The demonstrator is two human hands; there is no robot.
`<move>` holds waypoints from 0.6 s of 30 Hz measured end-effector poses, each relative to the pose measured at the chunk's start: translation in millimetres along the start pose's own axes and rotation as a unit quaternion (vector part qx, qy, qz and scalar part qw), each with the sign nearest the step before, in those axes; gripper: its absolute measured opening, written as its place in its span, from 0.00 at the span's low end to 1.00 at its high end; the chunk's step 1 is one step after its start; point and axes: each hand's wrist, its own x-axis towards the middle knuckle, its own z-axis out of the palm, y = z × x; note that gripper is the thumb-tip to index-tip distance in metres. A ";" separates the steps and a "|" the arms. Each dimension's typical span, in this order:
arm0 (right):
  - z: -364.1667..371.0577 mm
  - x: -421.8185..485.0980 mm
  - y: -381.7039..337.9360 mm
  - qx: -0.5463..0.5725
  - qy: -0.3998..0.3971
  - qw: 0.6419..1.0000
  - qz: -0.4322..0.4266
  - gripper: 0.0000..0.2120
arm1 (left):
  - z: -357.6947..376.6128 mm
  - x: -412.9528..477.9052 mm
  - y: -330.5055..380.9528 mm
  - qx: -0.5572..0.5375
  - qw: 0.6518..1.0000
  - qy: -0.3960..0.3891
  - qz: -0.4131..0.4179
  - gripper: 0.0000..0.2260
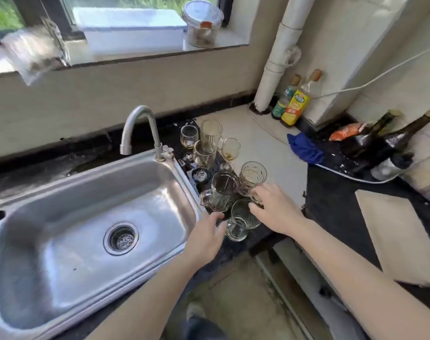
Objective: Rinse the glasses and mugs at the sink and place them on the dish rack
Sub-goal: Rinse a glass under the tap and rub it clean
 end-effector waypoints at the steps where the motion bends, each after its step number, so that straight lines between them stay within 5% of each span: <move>1: 3.4 -0.2 6.1 0.006 -0.006 1.000 0.021 0.19 | 3.9 2.0 1.9 -0.027 0.999 -0.010 -0.014 0.17; 7: 25.4 7.1 20.1 0.086 -0.054 0.992 0.072 0.11 | 15.0 7.1 -3.8 -0.096 0.993 -0.045 -0.045 0.13; 18: -13.6 18.9 -31.1 0.136 -0.137 0.981 -0.004 0.15 | -54.2 -29.1 -20.7 -0.175 0.980 -0.092 -0.027 0.16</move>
